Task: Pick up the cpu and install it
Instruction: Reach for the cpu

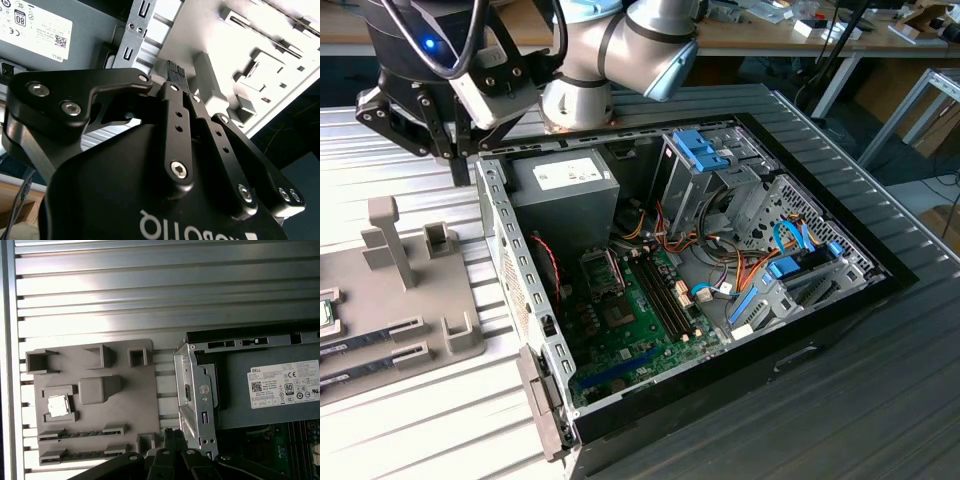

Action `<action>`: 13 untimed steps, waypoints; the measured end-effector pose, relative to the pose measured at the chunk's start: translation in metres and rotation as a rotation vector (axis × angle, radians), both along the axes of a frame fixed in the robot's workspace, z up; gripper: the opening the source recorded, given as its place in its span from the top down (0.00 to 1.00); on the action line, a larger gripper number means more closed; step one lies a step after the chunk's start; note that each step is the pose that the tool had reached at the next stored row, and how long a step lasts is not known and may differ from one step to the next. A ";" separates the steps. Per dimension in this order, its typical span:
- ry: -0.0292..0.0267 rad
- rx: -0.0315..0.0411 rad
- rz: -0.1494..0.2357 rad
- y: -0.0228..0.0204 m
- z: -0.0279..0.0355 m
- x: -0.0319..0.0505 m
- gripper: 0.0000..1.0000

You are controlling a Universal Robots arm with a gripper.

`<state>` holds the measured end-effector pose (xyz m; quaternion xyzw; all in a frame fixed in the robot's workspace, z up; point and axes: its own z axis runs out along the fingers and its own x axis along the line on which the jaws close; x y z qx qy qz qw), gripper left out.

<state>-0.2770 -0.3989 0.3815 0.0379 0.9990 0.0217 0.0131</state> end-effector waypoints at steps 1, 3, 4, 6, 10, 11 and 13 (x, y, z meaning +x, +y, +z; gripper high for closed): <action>0.0001 -0.0001 0.000 0.0000 0.0000 -0.0008 0.89; 0.0000 0.0000 0.000 0.0000 -0.0001 -0.0015 0.89; 0.0000 0.0000 0.000 0.0000 -0.0001 -0.0018 0.89; 0.0000 0.0000 0.000 0.0000 -0.0003 -0.0050 0.89; 0.0000 0.0000 0.000 0.0000 -0.0008 -0.0133 0.89; 0.0000 -0.0001 0.000 0.0000 -0.0008 -0.0136 0.89; 0.0000 0.0000 0.000 0.0000 -0.0009 -0.0147 0.89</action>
